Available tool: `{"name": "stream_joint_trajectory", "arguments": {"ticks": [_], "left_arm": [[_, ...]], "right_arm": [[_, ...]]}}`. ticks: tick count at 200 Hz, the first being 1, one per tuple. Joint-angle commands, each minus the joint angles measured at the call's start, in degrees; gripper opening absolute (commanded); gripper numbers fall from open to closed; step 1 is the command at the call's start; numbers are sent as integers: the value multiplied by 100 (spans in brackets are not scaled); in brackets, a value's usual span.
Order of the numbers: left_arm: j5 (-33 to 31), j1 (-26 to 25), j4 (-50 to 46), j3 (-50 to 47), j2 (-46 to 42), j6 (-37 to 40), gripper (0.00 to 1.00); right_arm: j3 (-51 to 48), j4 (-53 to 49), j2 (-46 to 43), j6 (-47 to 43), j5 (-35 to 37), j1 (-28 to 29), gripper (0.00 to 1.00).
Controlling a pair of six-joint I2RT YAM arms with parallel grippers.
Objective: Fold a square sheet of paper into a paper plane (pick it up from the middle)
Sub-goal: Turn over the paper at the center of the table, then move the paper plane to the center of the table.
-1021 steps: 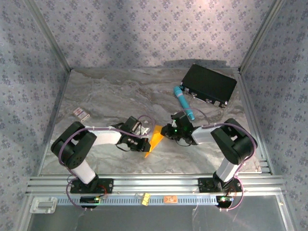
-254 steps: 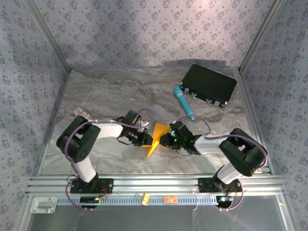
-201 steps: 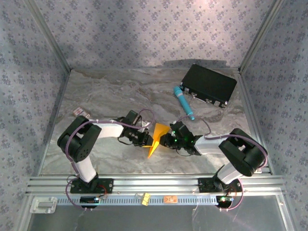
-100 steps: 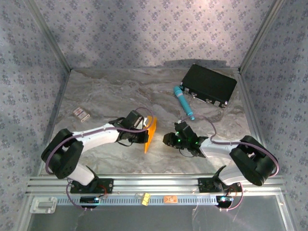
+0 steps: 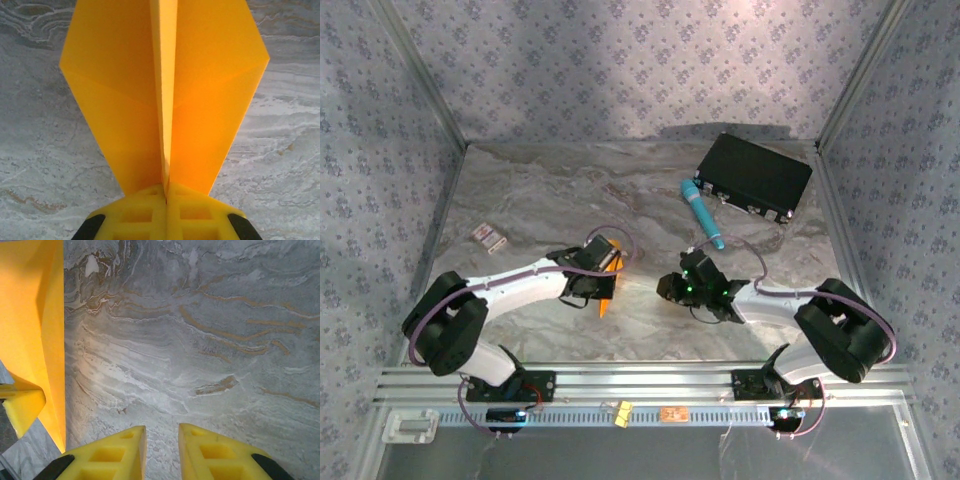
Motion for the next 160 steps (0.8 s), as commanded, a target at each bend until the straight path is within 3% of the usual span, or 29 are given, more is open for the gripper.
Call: {"name": "stream_joint_trajectory", "arguments": {"ticks": [1, 160], "left_arm": [[-107, -45, -185, 147, 150, -89, 2], [-1, -81, -129, 292, 333, -83, 13]], "right_arm": [[137, -102, 49, -73, 56, 38, 25], [209, -28, 259, -114, -32, 54, 25]]}}
